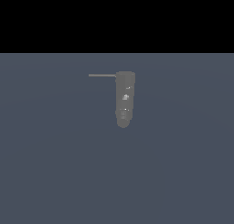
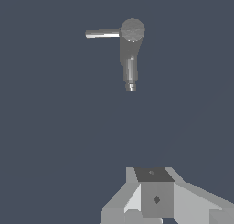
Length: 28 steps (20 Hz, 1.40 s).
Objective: Turn on the faucet by rotating a designated handle.
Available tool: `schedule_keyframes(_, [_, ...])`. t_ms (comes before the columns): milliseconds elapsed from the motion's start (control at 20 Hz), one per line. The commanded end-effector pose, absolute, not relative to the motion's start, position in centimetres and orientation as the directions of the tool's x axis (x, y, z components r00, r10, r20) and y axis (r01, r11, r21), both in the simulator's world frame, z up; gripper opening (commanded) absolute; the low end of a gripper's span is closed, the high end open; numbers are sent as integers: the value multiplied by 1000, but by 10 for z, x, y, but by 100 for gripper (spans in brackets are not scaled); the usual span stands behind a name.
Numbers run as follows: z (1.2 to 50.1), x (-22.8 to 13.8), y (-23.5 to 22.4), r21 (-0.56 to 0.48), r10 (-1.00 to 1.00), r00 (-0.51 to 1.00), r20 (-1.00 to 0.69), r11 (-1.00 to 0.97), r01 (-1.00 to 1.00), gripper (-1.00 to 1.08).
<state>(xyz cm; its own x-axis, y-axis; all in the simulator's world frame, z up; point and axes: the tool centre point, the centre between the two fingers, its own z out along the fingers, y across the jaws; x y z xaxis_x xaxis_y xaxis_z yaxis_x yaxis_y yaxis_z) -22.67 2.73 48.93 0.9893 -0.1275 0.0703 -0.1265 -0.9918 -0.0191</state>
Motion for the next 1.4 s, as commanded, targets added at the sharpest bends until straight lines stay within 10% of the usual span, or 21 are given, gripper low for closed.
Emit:
schedule_keyframes(0, [481, -220, 36, -21, -169, 983, 68, -986, -168, -100])
schedule_keyframes(1350, [378, -104, 123, -32, -661, 750, 35, -751, -660, -100])
